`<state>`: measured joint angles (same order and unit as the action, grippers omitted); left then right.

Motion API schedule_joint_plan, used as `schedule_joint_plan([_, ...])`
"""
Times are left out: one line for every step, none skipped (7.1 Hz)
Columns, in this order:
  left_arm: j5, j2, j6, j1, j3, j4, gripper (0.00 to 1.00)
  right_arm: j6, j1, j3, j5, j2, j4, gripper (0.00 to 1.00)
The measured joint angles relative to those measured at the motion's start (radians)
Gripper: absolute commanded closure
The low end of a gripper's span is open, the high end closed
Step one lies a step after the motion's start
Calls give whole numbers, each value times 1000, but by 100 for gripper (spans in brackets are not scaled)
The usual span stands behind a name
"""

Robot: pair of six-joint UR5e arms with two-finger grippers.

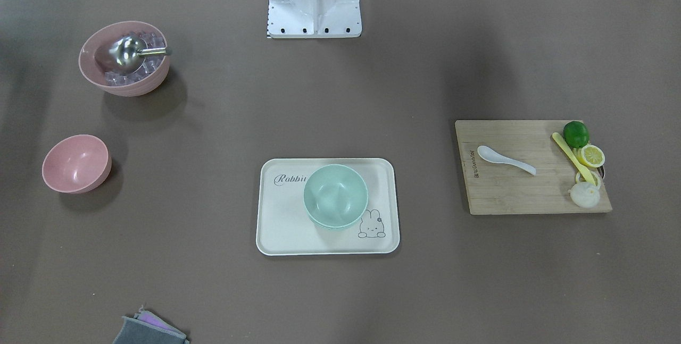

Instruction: Stack pink bowl on green and place spoon

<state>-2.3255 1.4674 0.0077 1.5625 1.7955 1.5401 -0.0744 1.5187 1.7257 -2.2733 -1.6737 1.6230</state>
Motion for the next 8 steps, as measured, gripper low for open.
schedule_joint_plan([-1, 2, -2, -2, 2, 0, 2, 0, 0, 0, 0, 1, 0, 0])
schedule_joint_plan([-2, 6, -5, -5, 5, -1, 2, 0, 0, 0, 0, 1, 0, 0])
schedule_joint_plan([-2, 6, -4, -6, 11, 0, 2, 0, 0, 0, 0, 3, 0, 0])
schedule_joint_plan([1, 7, -1, -7, 23, 0, 2, 0, 0, 3, 0, 11, 0, 0])
schedule_joint_plan([5, 17, -1, -7, 31, 0, 2, -1, 0, 14, 1, 28, 0, 0])
schedule_joint_plan([7, 35, -2, -7, 35, 0, 2, 2, 0, 32, 2, 44, -20, 0])
schedule_joint_plan([6, 59, -7, -7, 38, 3, 2, 9, 0, 41, 2, 53, -88, 0])
schedule_joint_plan([3, 83, -8, -6, 40, 27, 2, 26, 0, 36, 1, 58, -184, 0])
